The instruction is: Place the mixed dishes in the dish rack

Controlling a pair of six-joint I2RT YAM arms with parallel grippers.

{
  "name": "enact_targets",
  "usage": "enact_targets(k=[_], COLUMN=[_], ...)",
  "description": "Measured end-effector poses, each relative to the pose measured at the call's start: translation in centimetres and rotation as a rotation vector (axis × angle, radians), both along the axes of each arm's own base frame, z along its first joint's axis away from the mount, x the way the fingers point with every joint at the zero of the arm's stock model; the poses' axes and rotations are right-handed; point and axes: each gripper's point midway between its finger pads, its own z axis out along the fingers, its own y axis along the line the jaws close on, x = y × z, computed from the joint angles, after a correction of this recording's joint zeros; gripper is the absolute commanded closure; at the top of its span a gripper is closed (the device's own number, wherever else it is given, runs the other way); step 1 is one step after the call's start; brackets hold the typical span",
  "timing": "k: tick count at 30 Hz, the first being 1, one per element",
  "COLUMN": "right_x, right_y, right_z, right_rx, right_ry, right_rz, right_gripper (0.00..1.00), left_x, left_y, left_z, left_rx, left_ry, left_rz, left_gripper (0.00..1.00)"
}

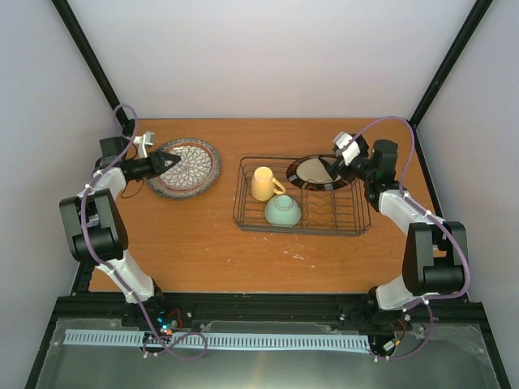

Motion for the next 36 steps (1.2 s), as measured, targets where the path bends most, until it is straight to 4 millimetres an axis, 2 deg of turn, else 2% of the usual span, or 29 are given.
enact_targets(k=[5,10,15,20,26,28,32,36], right_x=[-1.2,-2.4,-2.7,-4.0,-7.7,-8.8,-10.3,-10.9], right_y=[0.3,0.7,0.8,0.7,0.6,0.6,0.7,0.6], right_z=[0.8,4.3,7.7,10.2,15.1,16.1,16.8,15.7], right_rx=[0.056,0.114,0.161,0.209,0.275,0.285,0.287,0.277], right_ry=[-0.04,-0.155,-0.264,-0.326,-0.396,-0.403,-0.401,-0.368], right_rz=[0.008,0.037,0.045,0.052,0.064,0.067,0.068,0.058], right_gripper=[0.0,0.0,0.0,0.0,0.0,0.0,0.0,0.0], left_x=[0.3,0.5,0.6,0.6,0.3,0.3,0.4,0.6], left_y=[1.6,3.5,4.3,4.6,5.0,5.3,5.9,6.4], left_z=[0.0,-0.2,-0.9,-2.9,-5.9,-6.6,-7.0,-6.8], left_rx=[-0.002,0.003,0.014,0.019,0.034,0.05,0.088,0.124], left_ry=[0.01,0.025,0.042,0.106,0.206,0.227,0.239,0.23], left_rz=[0.05,0.107,0.136,0.153,0.179,0.195,0.225,0.252], left_gripper=[0.69,0.69,0.69,0.72,0.73,0.72,0.72,0.71])
